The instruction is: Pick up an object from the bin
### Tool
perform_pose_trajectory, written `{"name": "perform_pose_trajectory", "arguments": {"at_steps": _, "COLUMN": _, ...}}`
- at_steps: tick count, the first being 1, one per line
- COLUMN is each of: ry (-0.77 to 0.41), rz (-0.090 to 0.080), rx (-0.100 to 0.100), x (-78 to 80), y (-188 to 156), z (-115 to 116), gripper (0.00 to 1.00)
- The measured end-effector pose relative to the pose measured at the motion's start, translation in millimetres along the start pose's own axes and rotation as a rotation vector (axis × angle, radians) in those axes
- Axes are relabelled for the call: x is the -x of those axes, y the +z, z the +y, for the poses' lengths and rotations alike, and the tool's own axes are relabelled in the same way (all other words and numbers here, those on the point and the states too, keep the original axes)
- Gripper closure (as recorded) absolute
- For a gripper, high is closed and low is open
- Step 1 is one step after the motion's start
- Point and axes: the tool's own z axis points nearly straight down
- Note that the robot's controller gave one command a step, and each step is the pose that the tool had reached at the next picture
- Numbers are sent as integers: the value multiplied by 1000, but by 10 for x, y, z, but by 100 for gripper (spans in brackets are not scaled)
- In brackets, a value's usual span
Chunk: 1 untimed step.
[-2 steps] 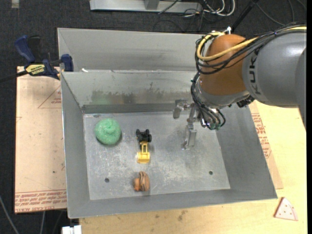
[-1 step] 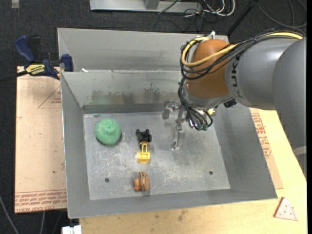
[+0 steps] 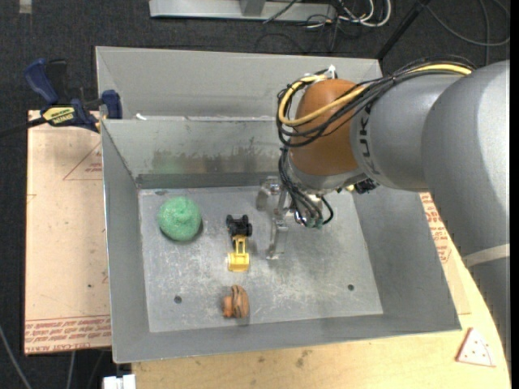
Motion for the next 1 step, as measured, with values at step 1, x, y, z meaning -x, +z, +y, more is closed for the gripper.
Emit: {"name": "perform_pose_trajectory", "arguments": {"at_steps": 1, "ry": -129, "rz": -5, "rx": 0, "x": 133, "y": -14, "z": 140, "gripper": 0}}
